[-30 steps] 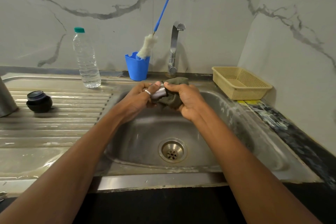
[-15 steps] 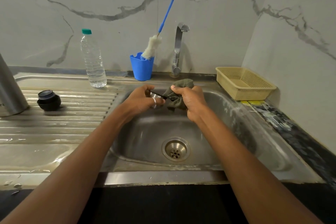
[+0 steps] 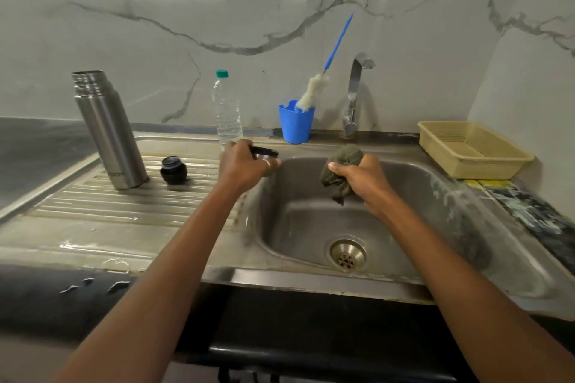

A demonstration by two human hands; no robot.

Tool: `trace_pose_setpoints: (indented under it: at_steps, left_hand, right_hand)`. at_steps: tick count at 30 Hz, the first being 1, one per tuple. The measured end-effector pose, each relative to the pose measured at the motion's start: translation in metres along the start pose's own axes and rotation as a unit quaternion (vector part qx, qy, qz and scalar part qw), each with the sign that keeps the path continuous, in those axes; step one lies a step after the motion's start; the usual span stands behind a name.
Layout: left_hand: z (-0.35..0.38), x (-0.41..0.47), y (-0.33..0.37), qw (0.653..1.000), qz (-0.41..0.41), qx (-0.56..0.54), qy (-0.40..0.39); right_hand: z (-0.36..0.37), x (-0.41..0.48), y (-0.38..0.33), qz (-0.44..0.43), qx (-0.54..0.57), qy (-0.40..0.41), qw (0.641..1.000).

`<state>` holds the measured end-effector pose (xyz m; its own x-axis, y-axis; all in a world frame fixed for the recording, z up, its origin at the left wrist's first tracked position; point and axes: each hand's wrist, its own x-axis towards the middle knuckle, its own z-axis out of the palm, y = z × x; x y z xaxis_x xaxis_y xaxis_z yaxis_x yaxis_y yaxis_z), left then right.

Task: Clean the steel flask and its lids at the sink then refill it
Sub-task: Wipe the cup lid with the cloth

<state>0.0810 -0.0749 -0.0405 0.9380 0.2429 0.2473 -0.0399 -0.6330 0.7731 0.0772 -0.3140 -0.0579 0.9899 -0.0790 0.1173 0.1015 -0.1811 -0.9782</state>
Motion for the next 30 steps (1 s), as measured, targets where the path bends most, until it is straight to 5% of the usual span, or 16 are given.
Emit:
trace_pose_setpoints:
  at_steps: [9,26,30]
  left_hand:
    - [-0.042,-0.005,-0.052,0.990,-0.085,0.071,0.085]
    - [-0.031,0.009,-0.060,0.983,-0.051,0.147,0.098]
    - [-0.030,-0.005,-0.044,0.949,-0.017,0.290,0.120]
  right_hand:
    - [0.012,-0.008,-0.003,-0.013,-0.074,-0.041,0.996]
    - [0.018,-0.010,0.001,-0.025,-0.112,-0.051,0.992]
    - [0.017,-0.011,-0.001,-0.023,-0.093,-0.045,0.994]
